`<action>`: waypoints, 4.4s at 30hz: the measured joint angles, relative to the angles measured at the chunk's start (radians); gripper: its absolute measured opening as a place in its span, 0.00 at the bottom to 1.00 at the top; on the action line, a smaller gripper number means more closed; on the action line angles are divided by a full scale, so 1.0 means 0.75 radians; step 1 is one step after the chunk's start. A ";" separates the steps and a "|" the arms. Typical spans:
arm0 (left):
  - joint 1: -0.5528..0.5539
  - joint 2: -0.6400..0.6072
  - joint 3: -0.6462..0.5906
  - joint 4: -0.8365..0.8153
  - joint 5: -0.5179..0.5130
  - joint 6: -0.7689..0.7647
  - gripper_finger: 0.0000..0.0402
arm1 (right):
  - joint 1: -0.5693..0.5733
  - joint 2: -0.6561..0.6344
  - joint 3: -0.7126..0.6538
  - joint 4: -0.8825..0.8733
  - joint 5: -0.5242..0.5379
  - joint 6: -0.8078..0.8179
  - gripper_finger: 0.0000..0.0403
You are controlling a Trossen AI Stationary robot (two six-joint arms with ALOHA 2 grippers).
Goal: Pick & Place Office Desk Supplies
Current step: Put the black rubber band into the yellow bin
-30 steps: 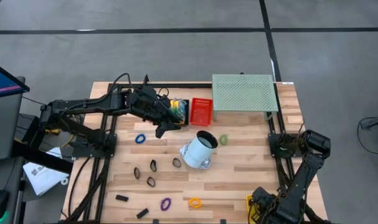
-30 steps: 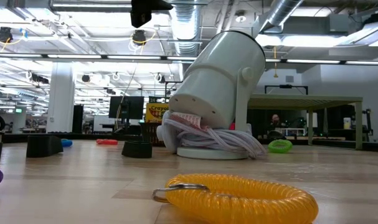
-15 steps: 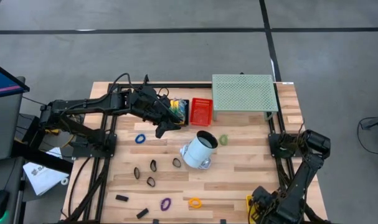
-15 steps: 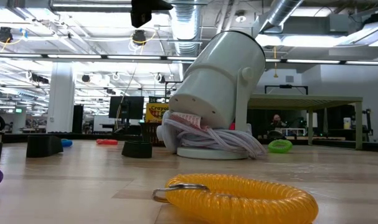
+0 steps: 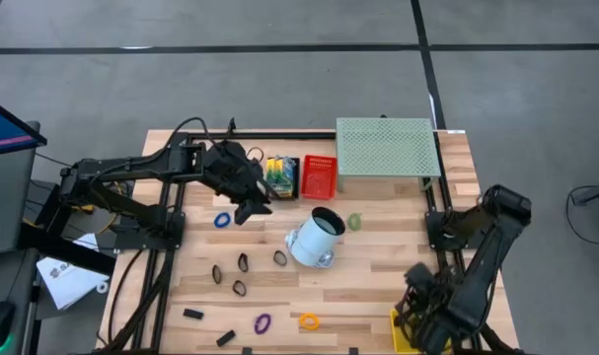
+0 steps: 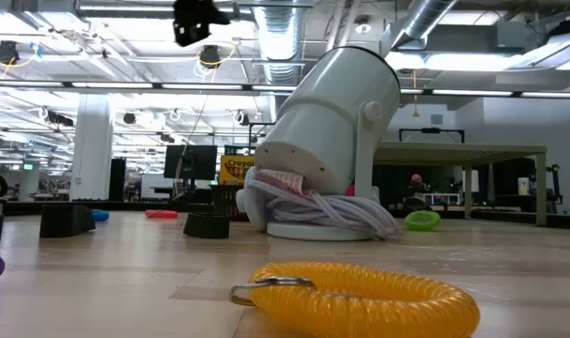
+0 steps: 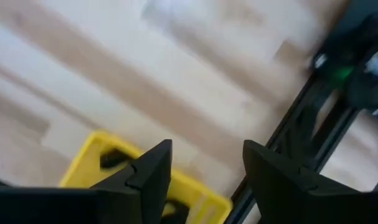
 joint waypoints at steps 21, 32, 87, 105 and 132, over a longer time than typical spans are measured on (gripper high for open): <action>-0.210 -0.007 -0.766 0.136 -0.011 -1.050 0.42 | -0.354 -0.419 -0.060 -0.026 0.383 -0.075 0.48; -0.272 0.018 -0.891 0.380 -0.059 -1.311 0.42 | -0.436 -0.441 -0.060 -0.014 0.382 -0.222 0.48; 0.067 0.364 -0.177 1.746 -0.241 -1.149 0.00 | -0.778 -0.826 -0.213 1.241 0.943 -0.924 0.53; 0.062 0.459 -0.021 1.744 -0.216 -1.114 0.01 | -0.990 -0.663 -0.214 1.650 0.617 -1.200 0.54; 0.048 0.457 -0.021 1.743 -0.203 -1.052 0.01 | -1.060 -0.632 -0.212 1.669 0.483 -1.223 0.01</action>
